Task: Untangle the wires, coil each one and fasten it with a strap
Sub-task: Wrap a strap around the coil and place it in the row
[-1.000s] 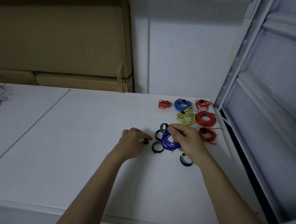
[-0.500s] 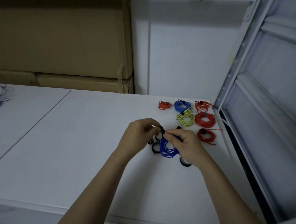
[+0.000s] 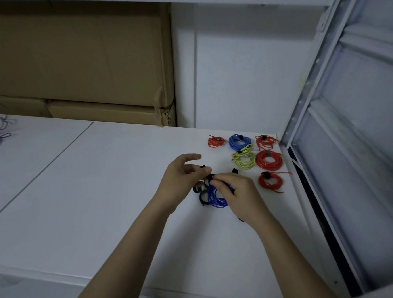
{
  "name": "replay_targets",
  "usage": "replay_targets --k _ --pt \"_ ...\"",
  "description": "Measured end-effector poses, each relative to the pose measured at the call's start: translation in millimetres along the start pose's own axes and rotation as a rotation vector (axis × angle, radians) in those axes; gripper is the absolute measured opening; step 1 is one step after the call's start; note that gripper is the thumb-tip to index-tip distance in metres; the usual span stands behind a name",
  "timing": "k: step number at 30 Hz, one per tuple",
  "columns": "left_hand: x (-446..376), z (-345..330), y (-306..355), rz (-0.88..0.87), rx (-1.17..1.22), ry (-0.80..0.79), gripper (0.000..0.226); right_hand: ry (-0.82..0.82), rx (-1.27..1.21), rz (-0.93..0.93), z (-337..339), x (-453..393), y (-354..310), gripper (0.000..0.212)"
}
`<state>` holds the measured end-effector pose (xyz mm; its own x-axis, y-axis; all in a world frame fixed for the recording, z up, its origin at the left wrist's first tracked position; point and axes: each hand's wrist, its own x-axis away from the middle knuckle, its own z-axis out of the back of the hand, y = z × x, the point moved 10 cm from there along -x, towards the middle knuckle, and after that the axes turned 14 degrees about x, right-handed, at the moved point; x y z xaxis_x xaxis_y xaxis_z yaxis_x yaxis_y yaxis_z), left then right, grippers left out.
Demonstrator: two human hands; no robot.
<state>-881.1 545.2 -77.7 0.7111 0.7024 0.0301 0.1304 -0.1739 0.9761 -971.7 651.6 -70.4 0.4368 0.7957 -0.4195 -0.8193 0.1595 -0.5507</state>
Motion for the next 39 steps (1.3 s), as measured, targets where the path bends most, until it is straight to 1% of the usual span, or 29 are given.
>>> replay_targets --k 2,4,6,10,12,14,15,17,19,22,26,28,31,33,35,37,39 --pt "1 -1 -3 0.025 -0.026 -0.013 0.026 0.046 0.040 0.016 5 0 -2 0.015" --pt "1 -1 -7 0.035 -0.025 -0.010 0.018 0.083 0.108 0.053 9 -1 -7 0.016" --pt "1 0 -9 0.025 -0.023 0.026 0.013 0.106 0.179 0.083 10 0 -13 0.017" --pt "2 0 -14 0.024 -0.034 0.078 0.011 0.156 0.297 0.166 9 5 -26 0.018" --pt "3 4 -9 -0.020 -0.043 0.125 0.008 0.166 0.299 0.155 9 5 -22 0.016" --pt "3 11 2 -0.107 -0.107 0.168 0.013 0.184 0.191 0.068 15 4 -7 0.015" --pt "3 13 8 -0.149 -0.162 0.164 0.015 0.197 0.077 -0.001 20 4 2 0.014" --pt "3 10 17 -0.181 -0.281 0.090 0.020 0.197 -0.198 -0.123 29 6 16 0.019" --pt "4 3 18 -0.158 -0.378 -0.028 0.024 0.168 -0.370 -0.208 34 6 23 0.026" --pt "8 -7 21 -0.155 -0.502 -0.131 0.026 0.016 -0.482 -0.323 27 5 24 0.020" --pt "13 -15 27 -0.194 -0.530 -0.186 0.024 -0.181 -0.610 -0.406 1 3 16 0.018" --pt "12 -14 30 -0.212 -0.512 -0.162 0.022 -0.207 -0.583 -0.374 -6 5 11 0.017" --pt "12 -12 33 -0.225 -0.436 -0.128 0.016 -0.121 -0.530 -0.310 -1 7 9 0.018" --pt "12 -12 32 -0.220 -0.377 -0.121 0.012 -0.069 -0.494 -0.231 6 6 2 0.023" --pt "11 -8 31 -0.206 -0.290 -0.079 0.012 -0.039 -0.454 -0.142 12 7 -5 0.025" --pt "10 -4 30 -0.190 -0.233 -0.035 0.015 -0.064 -0.410 -0.087 12 10 -10 0.027" --pt "9 -3 25 -0.151 -0.200 -0.017 0.016 -0.148 -0.359 -0.061 3 15 -11 0.029"
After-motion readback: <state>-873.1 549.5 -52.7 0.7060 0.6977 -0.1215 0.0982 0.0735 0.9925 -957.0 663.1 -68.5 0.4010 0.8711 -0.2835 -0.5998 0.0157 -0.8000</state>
